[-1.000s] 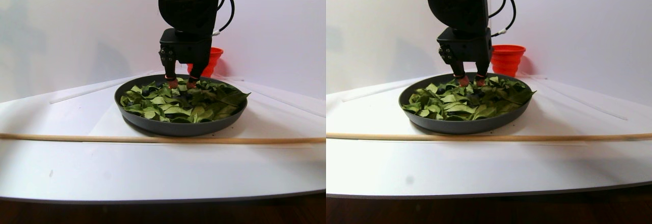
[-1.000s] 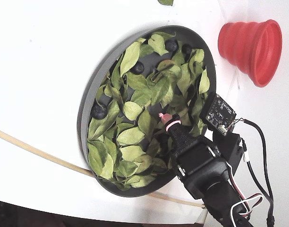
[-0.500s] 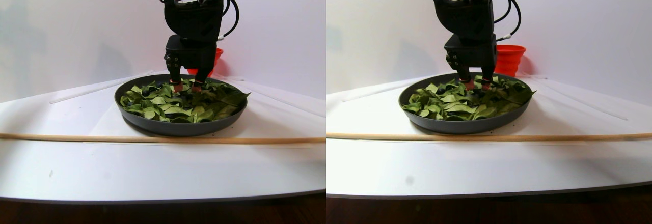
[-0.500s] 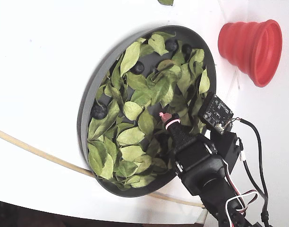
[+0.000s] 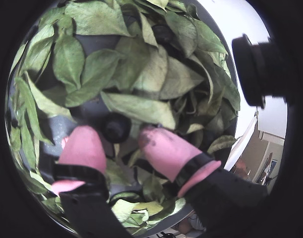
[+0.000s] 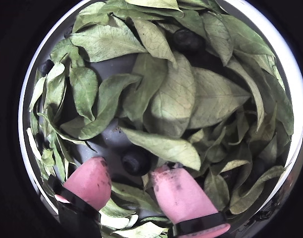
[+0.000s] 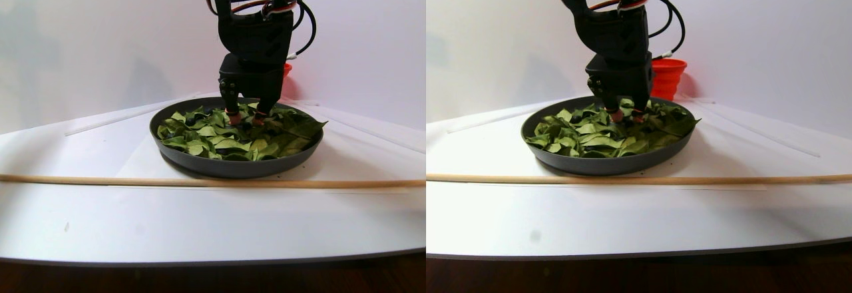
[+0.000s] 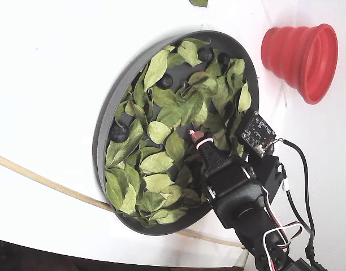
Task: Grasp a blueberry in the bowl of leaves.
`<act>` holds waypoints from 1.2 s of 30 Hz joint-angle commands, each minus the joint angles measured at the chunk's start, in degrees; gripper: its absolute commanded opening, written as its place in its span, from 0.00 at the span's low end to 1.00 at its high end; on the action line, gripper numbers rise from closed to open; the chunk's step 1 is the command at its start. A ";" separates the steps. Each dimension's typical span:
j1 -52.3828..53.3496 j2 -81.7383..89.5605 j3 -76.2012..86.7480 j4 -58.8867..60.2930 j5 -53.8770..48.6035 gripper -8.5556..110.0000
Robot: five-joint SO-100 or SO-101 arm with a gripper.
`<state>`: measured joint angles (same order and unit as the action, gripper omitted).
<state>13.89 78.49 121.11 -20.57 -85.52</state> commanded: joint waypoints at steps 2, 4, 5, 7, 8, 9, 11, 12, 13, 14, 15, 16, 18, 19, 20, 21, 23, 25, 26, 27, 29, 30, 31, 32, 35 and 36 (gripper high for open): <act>1.49 0.88 -2.99 -1.14 0.44 0.21; 1.49 0.62 -3.25 -1.23 0.70 0.21; 1.49 0.62 -3.43 -1.23 0.97 0.21; 1.49 0.26 -3.69 -1.23 1.23 0.21; 1.49 0.09 -3.87 -1.23 1.32 0.21; 1.49 -0.09 -3.96 -1.32 1.32 0.21; 1.49 -0.44 -4.04 -1.49 1.41 0.21; 1.49 -0.62 -4.04 -1.67 1.49 0.21; 1.49 -0.88 -4.13 -1.76 1.49 0.21; 1.49 -0.97 -4.13 -1.85 1.58 0.21; 1.49 -1.14 -4.13 -1.85 1.58 0.21; 1.49 -1.32 -4.13 -1.93 1.58 0.21; 1.49 -1.67 -4.04 -2.37 1.58 0.21; 1.49 -1.85 -4.04 -2.55 1.67 0.21; 1.49 -2.11 -4.13 -2.64 1.76 0.21; 1.58 -2.37 -4.31 -2.64 1.85 0.21; 1.58 -2.90 -4.66 -2.81 1.93 0.21; 1.67 -3.16 -4.83 -2.90 1.93 0.21; 1.67 -3.25 -4.92 -2.99 1.93 0.21; 1.67 -3.34 -5.10 -2.99 2.02 0.21; 1.67 -3.43 -5.27 -2.99 2.02 0.21; 1.67 -3.43 -5.45 -2.99 2.11 0.21; 1.67 -3.52 -5.54 -2.99 2.11 0.21; 1.76 -3.69 -5.63 -2.99 2.11 0.21; 1.85 -4.31 -5.71 -2.99 1.85 0.20; 1.85 -4.39 -5.71 -2.99 1.76 0.20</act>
<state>14.41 73.65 117.60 -22.85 -83.94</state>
